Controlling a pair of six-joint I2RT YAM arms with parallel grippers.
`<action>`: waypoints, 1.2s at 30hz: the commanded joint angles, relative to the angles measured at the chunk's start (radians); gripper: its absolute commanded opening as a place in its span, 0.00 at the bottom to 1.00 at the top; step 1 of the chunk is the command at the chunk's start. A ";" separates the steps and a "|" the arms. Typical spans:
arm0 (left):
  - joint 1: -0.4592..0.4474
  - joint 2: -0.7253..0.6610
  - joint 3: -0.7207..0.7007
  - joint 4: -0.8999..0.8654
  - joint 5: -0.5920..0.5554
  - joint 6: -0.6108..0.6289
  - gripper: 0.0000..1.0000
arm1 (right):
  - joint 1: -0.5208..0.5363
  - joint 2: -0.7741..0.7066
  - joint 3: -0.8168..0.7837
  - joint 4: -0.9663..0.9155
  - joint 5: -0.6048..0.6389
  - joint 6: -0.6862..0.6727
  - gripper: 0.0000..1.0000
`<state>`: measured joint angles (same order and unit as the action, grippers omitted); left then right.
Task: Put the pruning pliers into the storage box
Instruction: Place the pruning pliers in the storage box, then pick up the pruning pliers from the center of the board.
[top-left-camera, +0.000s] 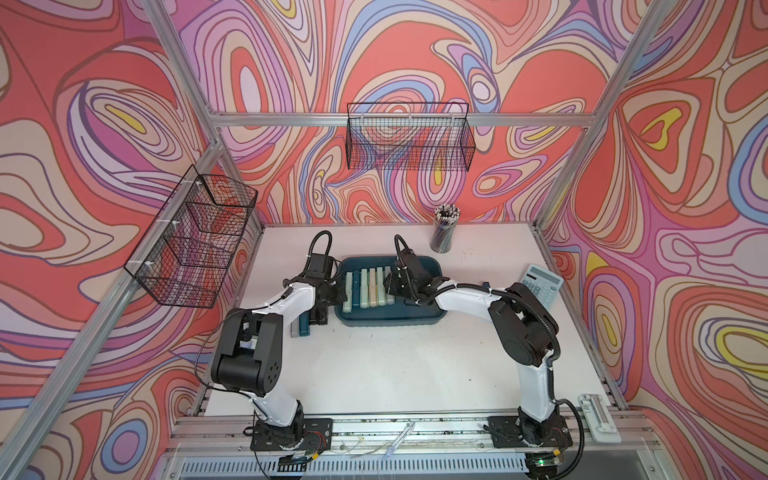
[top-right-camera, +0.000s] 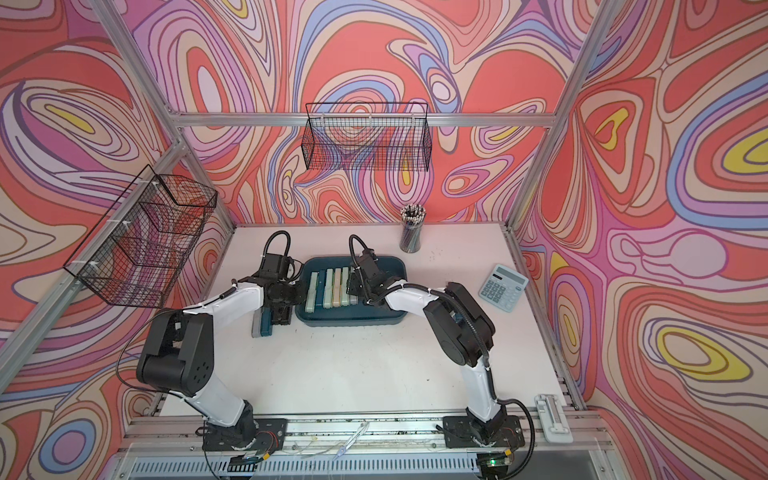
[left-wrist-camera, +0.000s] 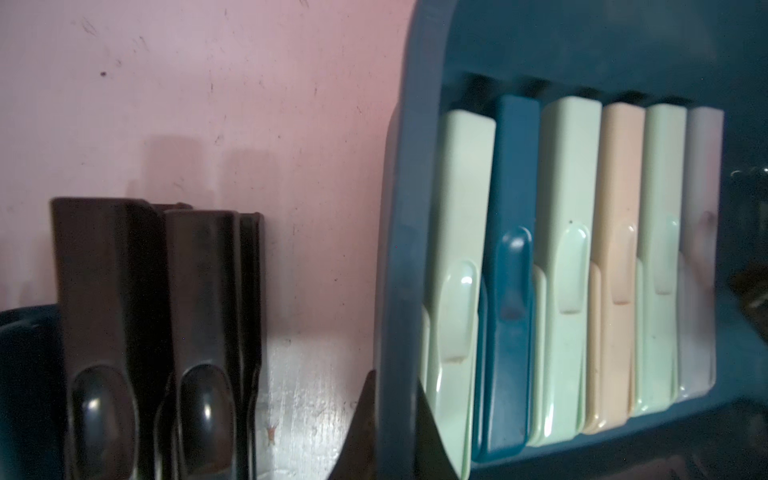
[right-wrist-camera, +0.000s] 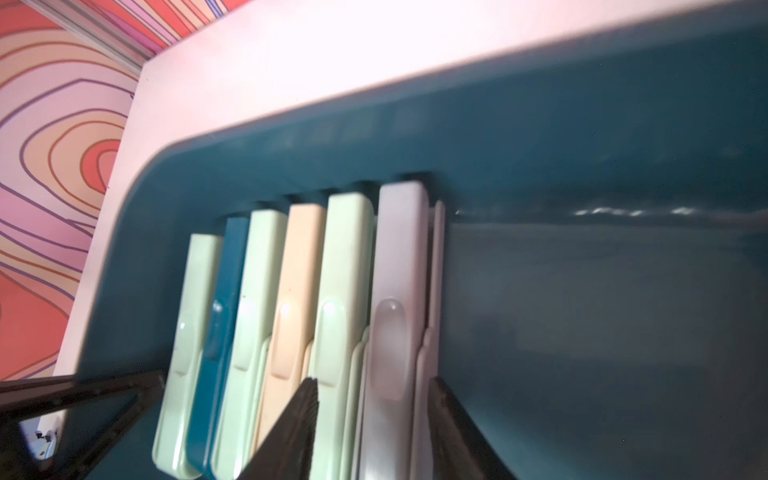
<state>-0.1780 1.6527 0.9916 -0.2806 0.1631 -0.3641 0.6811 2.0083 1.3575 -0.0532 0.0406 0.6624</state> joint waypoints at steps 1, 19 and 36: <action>-0.008 -0.037 0.012 0.083 0.042 -0.010 0.00 | -0.037 -0.114 -0.011 -0.084 0.067 -0.069 0.49; -0.008 -0.034 0.009 0.086 0.036 0.001 0.00 | -0.351 -0.626 -0.397 -0.468 0.291 -0.253 0.54; -0.008 -0.043 -0.004 0.092 0.035 0.001 0.00 | -0.487 -0.502 -0.478 -0.443 0.280 -0.357 0.66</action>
<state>-0.1780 1.6527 0.9852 -0.2768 0.1638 -0.3630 0.2096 1.4899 0.8818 -0.5087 0.3061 0.3294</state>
